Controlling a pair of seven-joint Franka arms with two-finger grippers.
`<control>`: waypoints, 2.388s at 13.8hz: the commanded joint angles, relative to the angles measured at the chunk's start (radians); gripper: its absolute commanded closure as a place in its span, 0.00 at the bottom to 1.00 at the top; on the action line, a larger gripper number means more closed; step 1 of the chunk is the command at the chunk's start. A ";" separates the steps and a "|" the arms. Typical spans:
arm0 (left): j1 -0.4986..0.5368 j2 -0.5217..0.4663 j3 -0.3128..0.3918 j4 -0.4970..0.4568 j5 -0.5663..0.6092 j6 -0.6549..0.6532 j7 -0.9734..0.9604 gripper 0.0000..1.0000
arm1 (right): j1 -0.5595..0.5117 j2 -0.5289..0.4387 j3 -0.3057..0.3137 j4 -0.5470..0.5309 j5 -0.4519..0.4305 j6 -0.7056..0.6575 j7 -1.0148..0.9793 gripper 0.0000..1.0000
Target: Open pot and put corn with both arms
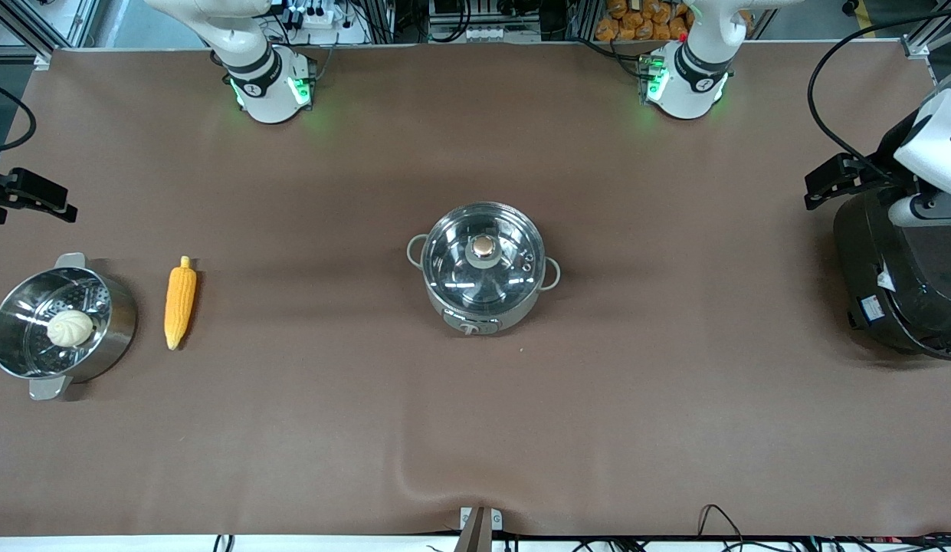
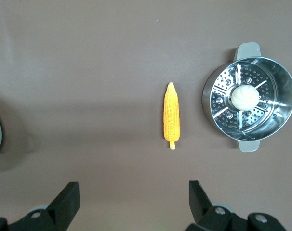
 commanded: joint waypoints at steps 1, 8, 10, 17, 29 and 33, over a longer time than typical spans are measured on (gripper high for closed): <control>-0.001 0.014 -0.006 0.035 0.020 -0.029 0.009 0.00 | -0.016 -0.005 0.005 -0.002 0.020 -0.002 -0.006 0.00; -0.032 0.050 -0.023 0.021 -0.049 0.025 -0.008 0.00 | -0.011 -0.007 0.005 -0.006 0.009 -0.004 -0.002 0.00; -0.050 0.077 -0.032 0.020 -0.138 0.060 -0.110 0.00 | -0.013 -0.005 0.005 -0.020 0.009 0.005 -0.002 0.00; -0.281 0.155 -0.054 0.023 -0.111 0.198 -0.403 0.00 | 0.003 -0.014 0.008 -0.219 0.004 0.192 0.086 0.00; -0.571 0.364 -0.050 0.032 -0.002 0.400 -0.865 0.00 | -0.052 0.088 0.002 -0.821 -0.152 0.906 0.122 0.00; -0.651 0.436 -0.044 0.047 0.055 0.450 -0.945 0.00 | -0.102 0.198 0.002 -0.818 -0.160 1.051 0.122 0.13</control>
